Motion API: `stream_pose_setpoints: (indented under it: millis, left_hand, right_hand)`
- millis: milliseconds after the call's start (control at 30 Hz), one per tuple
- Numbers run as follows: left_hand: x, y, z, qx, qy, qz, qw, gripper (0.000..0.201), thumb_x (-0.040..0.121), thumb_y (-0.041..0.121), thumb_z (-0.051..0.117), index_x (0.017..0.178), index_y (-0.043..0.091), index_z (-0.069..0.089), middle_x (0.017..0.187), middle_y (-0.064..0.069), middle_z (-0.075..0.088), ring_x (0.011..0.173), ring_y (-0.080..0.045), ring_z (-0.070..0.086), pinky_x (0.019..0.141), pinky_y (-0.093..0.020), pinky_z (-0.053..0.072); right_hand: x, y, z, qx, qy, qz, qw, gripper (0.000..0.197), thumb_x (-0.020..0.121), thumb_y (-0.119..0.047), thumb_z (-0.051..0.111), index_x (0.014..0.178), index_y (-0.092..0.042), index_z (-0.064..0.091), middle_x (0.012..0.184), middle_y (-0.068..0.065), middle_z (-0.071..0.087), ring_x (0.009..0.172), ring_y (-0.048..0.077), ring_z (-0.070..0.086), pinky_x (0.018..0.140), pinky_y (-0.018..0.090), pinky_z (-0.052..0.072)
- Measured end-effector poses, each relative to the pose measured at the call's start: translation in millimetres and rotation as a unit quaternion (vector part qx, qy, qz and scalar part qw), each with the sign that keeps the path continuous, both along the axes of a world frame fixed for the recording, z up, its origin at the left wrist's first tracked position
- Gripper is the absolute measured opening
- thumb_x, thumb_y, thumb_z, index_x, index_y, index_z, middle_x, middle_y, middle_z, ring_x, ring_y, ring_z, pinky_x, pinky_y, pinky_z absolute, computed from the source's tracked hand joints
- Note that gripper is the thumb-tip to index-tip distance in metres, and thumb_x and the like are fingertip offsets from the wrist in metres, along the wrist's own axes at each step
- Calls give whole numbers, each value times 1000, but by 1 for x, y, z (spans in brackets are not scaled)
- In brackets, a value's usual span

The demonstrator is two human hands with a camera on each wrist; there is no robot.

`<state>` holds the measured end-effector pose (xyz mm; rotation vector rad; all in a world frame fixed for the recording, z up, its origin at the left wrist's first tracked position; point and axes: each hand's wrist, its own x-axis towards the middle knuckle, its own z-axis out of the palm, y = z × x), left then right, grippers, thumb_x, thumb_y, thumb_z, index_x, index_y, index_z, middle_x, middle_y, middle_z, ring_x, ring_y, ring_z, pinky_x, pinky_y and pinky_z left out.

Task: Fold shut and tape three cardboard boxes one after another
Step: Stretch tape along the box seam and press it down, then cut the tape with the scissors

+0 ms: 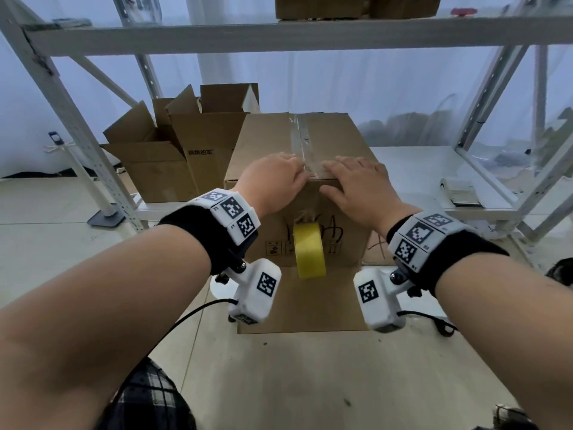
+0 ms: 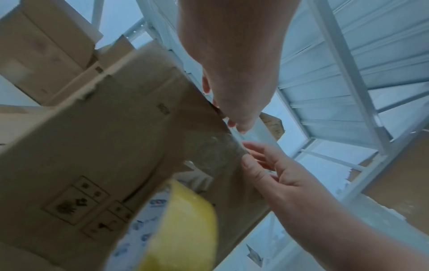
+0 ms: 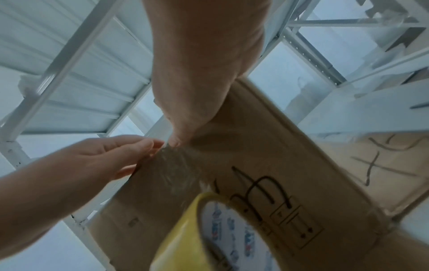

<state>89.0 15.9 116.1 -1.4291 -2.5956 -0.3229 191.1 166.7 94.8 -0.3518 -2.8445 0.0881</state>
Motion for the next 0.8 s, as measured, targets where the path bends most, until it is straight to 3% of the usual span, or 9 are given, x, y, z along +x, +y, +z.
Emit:
stream_pose_setpoints:
  millis: [167, 367, 500, 600, 733, 800]
  left_hand:
    - [26, 28, 17, 14, -19, -21, 1000, 44, 101, 36, 38, 140, 16, 44, 141, -6, 50, 128, -23, 47, 104, -36, 39]
    - [73, 91, 0, 32, -2, -138, 990, 38, 100, 28, 40, 133, 15, 53, 138, -2, 53, 127, -20, 46, 105, -33, 34]
    - [94, 133, -38, 5, 2, -169, 986, 35, 99, 29, 41, 128, 19, 59, 135, 0, 56, 127, -18, 47, 109, -33, 28]
    - [101, 155, -72, -18, -34, -167, 985, 34, 98, 26, 42, 125, 15, 62, 132, -2, 58, 124, -19, 49, 102, -35, 39]
    - [110, 167, -99, -78, -80, -142, 983, 34, 99, 26, 40, 123, 13, 60, 125, -7, 59, 116, -25, 52, 87, -31, 40]
    - [110, 169, -106, -96, -97, -128, 982, 34, 99, 28, 41, 124, 14, 59, 125, -8, 59, 115, -26, 52, 86, -31, 40]
  right_hand:
    - [34, 34, 5, -32, 49, -39, 998, 53, 96, -35, 49, 145, -22, 33, 147, 5, 40, 133, 29, 34, 109, 44, 25]
    - [91, 90, -29, -123, 38, -150, 980, 55, 94, -26, 53, 145, -18, 33, 145, 13, 39, 132, 33, 35, 109, 47, 30]
    - [126, 127, -78, -172, -121, -241, 947, 45, 96, -26, 49, 138, -12, 42, 139, 17, 43, 126, 35, 42, 103, 40, 37]
    - [139, 148, -120, -162, -249, -264, 918, 40, 94, -25, 46, 130, -8, 48, 129, 19, 50, 114, 35, 52, 90, 37, 45]
    - [141, 162, -146, -164, -244, -274, 916, 33, 97, -15, 40, 126, -2, 48, 126, 19, 50, 112, 34, 53, 84, 35, 43]
    - [142, 164, -153, -150, -223, -300, 915, 30, 98, -12, 37, 123, 0, 49, 126, 21, 51, 113, 34, 53, 83, 34, 43]
